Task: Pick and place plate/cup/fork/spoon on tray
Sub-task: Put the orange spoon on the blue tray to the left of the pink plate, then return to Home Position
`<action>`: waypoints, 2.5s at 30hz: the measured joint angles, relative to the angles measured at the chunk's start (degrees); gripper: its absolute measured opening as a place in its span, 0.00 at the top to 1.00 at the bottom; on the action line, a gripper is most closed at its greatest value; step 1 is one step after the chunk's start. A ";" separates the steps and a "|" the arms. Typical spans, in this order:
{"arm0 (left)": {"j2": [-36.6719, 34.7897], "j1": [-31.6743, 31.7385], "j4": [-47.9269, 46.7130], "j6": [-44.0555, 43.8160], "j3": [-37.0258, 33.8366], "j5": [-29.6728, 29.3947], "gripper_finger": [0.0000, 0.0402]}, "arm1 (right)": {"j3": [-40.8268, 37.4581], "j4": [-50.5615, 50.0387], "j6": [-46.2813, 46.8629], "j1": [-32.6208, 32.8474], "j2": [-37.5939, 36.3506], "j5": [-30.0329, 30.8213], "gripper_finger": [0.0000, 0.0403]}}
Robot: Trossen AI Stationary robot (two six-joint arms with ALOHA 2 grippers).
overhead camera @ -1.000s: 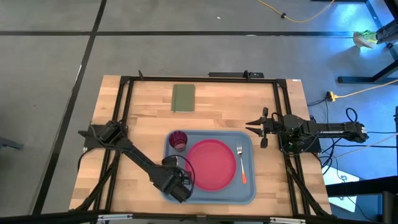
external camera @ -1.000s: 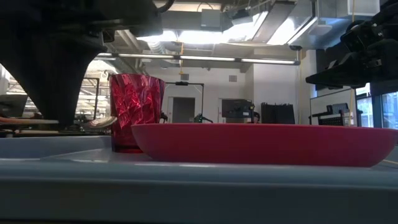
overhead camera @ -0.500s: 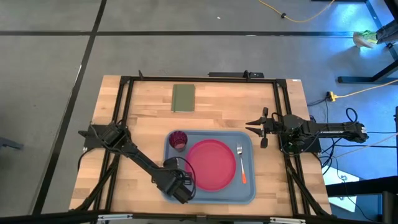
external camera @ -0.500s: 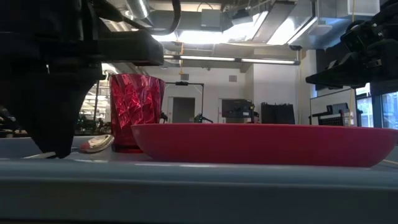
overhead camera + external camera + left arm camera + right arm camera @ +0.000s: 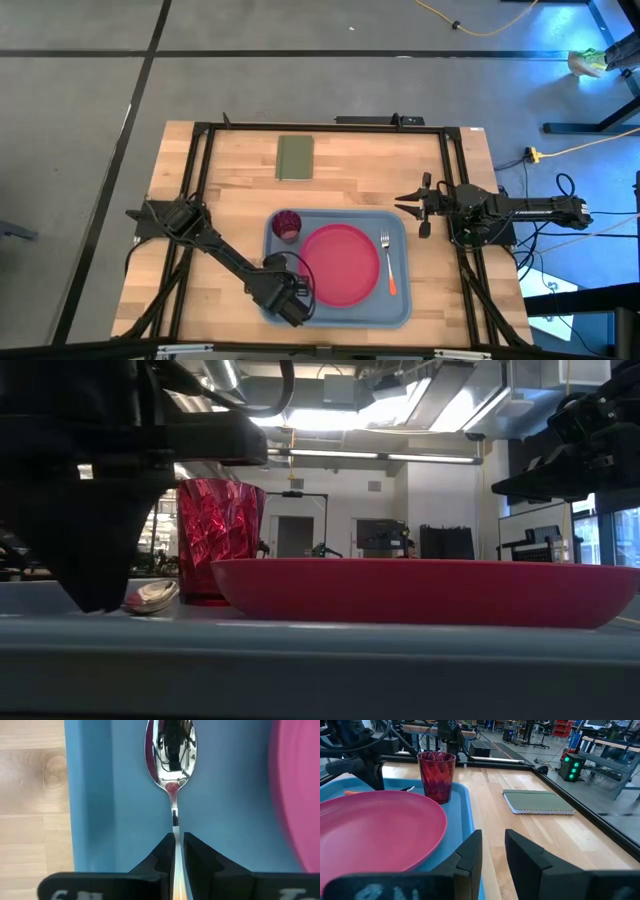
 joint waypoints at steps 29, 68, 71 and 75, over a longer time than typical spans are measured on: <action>-12.05 -0.78 -3.73 17.07 0.04 -6.52 0.87 | -0.02 0.00 0.00 0.01 0.00 0.00 0.78; -62.48 -7.02 80.98 124.13 -59.39 7.52 0.87 | 0.00 0.00 0.00 -0.01 0.00 0.00 0.78; -69.20 -2.07 80.47 119.33 -66.48 7.38 0.87 | -0.01 0.01 0.00 0.00 0.00 0.00 0.78; -76.66 3.84 86.69 117.80 -74.82 11.94 0.87 | 0.00 0.00 0.00 0.01 0.00 -0.01 0.78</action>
